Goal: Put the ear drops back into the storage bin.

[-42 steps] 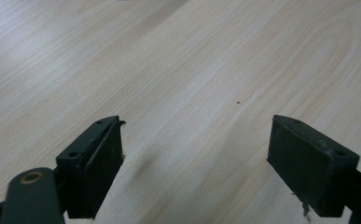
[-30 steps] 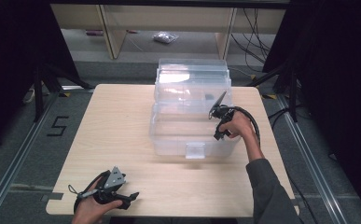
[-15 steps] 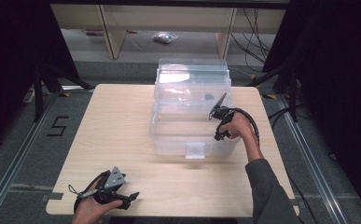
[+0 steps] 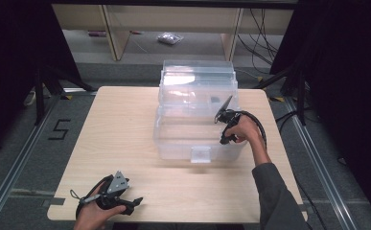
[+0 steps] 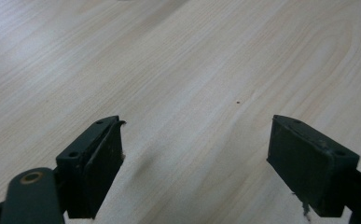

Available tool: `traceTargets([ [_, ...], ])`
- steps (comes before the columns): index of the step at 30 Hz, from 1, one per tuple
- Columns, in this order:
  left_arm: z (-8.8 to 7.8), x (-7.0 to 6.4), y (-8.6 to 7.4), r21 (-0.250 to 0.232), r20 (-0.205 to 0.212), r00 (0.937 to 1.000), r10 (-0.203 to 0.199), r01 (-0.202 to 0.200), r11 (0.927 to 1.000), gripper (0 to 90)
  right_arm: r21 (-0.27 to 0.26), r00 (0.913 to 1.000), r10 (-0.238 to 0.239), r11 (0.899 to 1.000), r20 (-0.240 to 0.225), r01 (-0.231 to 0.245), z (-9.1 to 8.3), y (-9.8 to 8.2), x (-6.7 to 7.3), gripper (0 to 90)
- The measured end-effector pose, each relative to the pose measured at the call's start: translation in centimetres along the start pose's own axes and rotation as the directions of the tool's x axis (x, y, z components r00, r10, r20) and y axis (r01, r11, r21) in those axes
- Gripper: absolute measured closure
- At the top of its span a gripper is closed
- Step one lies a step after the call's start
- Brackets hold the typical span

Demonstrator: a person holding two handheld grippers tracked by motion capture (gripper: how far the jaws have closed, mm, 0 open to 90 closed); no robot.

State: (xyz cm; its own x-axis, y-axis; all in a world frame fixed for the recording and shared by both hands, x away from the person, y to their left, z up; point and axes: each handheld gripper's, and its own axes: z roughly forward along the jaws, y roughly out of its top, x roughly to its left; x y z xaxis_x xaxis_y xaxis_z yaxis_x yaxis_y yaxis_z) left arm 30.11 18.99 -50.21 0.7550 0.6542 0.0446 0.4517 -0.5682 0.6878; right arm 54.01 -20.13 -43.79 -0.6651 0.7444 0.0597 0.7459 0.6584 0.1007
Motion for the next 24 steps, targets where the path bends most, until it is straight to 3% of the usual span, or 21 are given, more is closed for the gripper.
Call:
traceTargets([
  [3,0.1,-0.1,0.0,-0.014,-0.004,0.9998,-0.018,0.018,0.9997,17.5,-0.002,0.9999,-0.009,1.000,-0.006,0.009,-0.3,0.0,0.1,53.4],
  [4,0.0,0.0,0.0,0.003,-0.001,1.0000,0.004,-0.004,1.0000,17.5,0.002,1.0000,0.000,1.000,-0.006,0.000,-0.5,0.0,0.2,54.1],
  [8,-0.1,0.1,0.1,0.007,-0.001,0.9998,0.018,-0.018,0.9998,17.5,-0.003,1.0000,0.005,1.000,-0.004,-0.005,-1.1,0.0,0.4,53.5],
  [9,0.1,0.0,0.0,-0.005,-0.005,0.9999,-0.014,0.014,0.9999,17.5,-0.009,0.9999,-0.010,1.000,0.004,0.010,-1.2,0.0,0.3,53.4],
  [13,0.1,-0.1,0.0,-0.007,0.001,0.9999,-0.015,0.015,0.9999,17.5,-0.011,0.9997,0.019,1.000,0.015,-0.018,-1.5,-0.2,0.4,52.0],
  [14,-0.1,0.1,0.1,0.005,-0.001,0.9998,0.022,-0.022,0.9998,17.5,-0.017,0.9999,0.012,1.000,0.009,-0.011,-1.6,-0.3,0.3,51.8],
  [15,0.0,0.0,0.0,-0.003,-0.004,0.9999,0.011,-0.011,0.9999,17.5,-0.020,0.9999,-0.003,1.000,0.014,0.003,-1.7,-0.4,0.1,51.4],
  [17,0.0,0.0,0.0,0.002,-0.001,1.0000,0.000,0.000,1.0000,17.5,-0.024,0.9996,0.025,0.999,0.010,-0.024,-2.0,-0.5,0.1,51.4],
  [18,0.0,-0.1,0.0,-0.004,-0.003,1.0000,-0.006,0.006,1.0000,17.5,-0.032,0.9997,0.016,0.999,0.018,-0.016,-2.1,-0.6,0.0,51.3],
  [23,0.1,0.0,0.0,-0.006,-0.012,0.9999,0.005,-0.005,1.0000,17.5,-0.052,0.9998,0.019,0.998,0.008,-0.019,-2.6,-1.0,-0.2,50.5],
  [24,0.1,-0.1,0.0,-0.009,-0.009,0.9999,-0.013,0.013,0.9999,17.5,-0.047,0.9995,0.030,0.998,0.011,-0.030,-2.7,-1.1,-0.1,50.3],
])
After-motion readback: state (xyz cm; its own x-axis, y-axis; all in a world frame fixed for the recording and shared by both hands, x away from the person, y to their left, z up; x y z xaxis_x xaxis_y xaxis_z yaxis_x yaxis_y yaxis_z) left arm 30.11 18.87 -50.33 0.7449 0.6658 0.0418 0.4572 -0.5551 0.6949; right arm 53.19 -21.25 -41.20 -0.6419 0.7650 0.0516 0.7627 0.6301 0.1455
